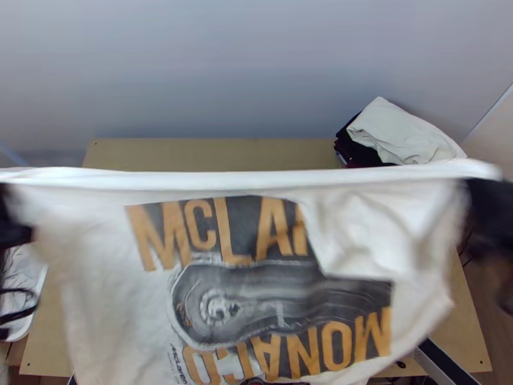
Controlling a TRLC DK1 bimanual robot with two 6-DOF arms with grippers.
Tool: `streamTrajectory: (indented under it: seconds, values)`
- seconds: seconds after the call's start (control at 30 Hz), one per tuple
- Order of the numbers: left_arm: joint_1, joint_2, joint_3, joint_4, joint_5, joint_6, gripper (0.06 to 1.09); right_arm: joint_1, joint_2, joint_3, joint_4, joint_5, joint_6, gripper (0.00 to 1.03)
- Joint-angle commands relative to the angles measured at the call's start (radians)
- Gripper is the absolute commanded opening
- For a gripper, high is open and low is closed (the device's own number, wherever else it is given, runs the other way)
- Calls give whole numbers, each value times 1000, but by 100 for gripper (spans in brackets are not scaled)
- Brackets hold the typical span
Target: Fold the t-shirt
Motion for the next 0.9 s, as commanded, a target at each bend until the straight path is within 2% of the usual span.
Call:
streamTrajectory:
  seconds: [0.0, 0.17, 0.3, 0.43, 0.63, 0.87]
  values:
    - [1, -68, -233, 38, 6, -24, 9, 75, -43, -270, 93, 29, 69, 3]
    - [-20, -69, -537, 118, 35, -16, 9, 93, -25, -643, 269, 11, 93, 3]
    - [-46, 29, -628, 227, 41, 1, 9, 118, 89, -755, 373, -7, 121, 3]
    - [-54, 201, -651, 333, 44, -1, 9, 116, 262, -725, 427, -29, 125, 3]
    - [-57, 497, -629, 520, 47, 22, 9, 93, 552, -578, 426, -78, 127, 3]
    - [-29, 848, -470, 632, 47, 55, 9, 51, 808, -391, 430, -81, 118, 3]
